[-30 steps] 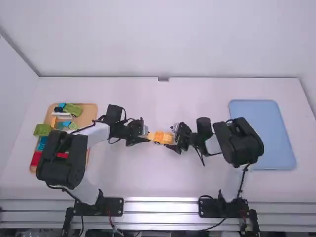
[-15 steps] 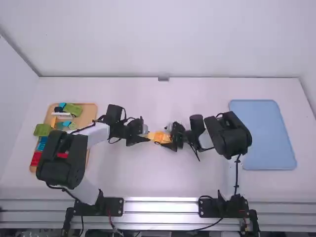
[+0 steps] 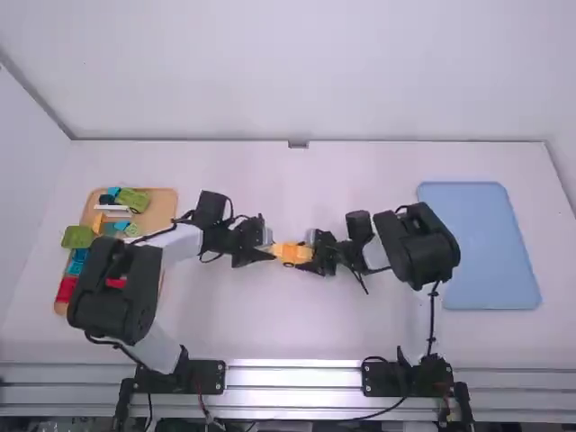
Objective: Assemble lego blocks to make yellow taxi
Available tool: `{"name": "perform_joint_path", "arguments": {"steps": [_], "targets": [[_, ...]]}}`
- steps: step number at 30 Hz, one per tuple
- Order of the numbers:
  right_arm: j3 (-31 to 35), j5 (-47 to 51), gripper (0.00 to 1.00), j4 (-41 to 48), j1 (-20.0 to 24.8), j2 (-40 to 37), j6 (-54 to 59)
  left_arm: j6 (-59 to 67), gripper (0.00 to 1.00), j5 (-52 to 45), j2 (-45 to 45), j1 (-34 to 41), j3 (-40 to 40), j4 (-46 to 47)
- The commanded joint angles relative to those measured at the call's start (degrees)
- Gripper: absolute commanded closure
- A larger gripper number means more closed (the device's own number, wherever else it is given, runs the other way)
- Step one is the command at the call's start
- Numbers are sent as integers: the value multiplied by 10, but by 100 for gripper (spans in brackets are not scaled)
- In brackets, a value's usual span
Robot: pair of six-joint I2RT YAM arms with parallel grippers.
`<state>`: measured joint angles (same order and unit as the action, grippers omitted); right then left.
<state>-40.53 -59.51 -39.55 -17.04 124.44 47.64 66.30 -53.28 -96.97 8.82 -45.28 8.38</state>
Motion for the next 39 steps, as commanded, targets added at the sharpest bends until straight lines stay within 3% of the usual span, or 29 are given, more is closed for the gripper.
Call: {"name": "perform_joint_path", "arguments": {"steps": [1,8,14,24,39], "targets": [[0,-32,57,18,12,8,55,-5,95,-12,-8,19,0,0],[1,-37,56,50,23,8,64,-43,98,-9,-8,53,39,-90],[-12,-19,56,100,7,8,84,-117,98,2,-8,56,87,-200],[-64,43,56,188,-19,8,84,-129,98,18,-16,52,92,-212],[-82,39,54,250,-14,8,129,-128,98,30,-81,57,39,-188]]}}
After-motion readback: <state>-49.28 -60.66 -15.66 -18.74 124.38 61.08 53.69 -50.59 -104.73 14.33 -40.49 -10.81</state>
